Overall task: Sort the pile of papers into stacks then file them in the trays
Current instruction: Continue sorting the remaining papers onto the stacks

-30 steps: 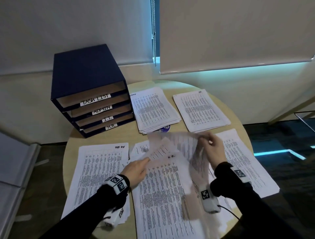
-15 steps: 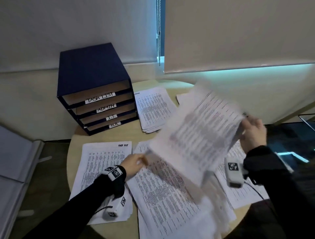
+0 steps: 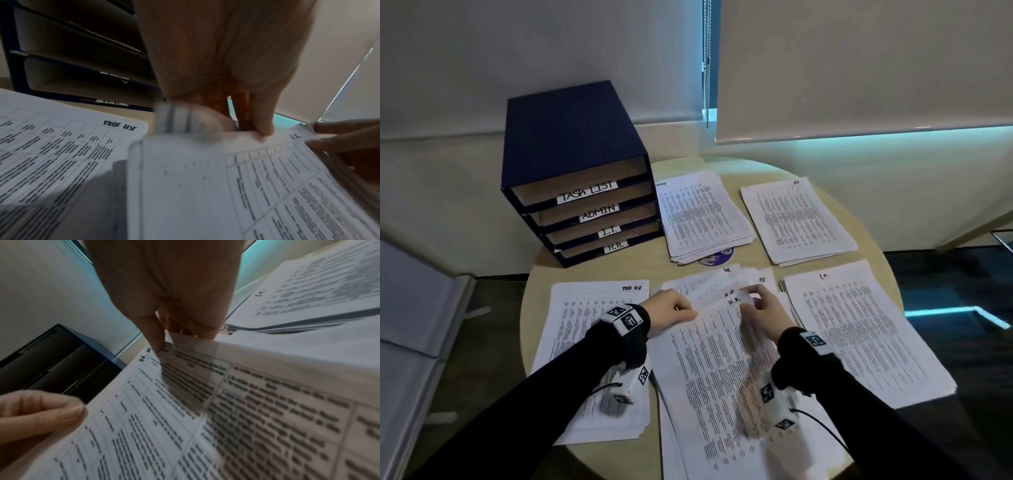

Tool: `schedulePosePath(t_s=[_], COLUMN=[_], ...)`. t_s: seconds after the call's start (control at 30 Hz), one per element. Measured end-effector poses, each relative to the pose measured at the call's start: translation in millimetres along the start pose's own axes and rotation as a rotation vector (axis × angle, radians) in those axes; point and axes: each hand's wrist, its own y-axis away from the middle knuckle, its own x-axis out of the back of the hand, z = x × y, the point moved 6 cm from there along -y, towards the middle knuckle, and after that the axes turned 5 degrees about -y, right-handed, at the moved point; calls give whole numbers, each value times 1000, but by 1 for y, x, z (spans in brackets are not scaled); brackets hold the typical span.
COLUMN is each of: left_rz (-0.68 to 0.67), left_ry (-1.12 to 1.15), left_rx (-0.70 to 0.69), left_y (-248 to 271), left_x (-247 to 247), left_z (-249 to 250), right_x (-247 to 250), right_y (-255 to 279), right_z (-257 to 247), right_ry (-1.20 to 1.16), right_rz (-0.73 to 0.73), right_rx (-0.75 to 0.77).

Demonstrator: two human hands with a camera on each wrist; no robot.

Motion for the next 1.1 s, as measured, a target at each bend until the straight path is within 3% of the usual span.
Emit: schedulePosePath(t_s=[0.13,0.23,0.43,0.6,0.8,0.97,1.1], left_rz=[52,81,135,172,185,82,17], left_ry=[-105,-127,-70,52,184,255,-63], left_rx=[-31,-13,33,79,32,34,-78], left_y=[0,-3,-6,-4,-2,2,6], left_x=[3,1,0,1,-1,-11,-19], left_z=[2,-5,-15,-21,-21,-17,5], right_x=[1,3,6,9,16,14,8], right_y=[8,15,30,40,45,38,28], right_z=[2,8,17,19,31,21,15], right_ry=[-3,126,268,386,387,303,96], right_rz=[137,205,334,314,238,240,238], right_rx=[-33,-50,28,115,168,147,40])
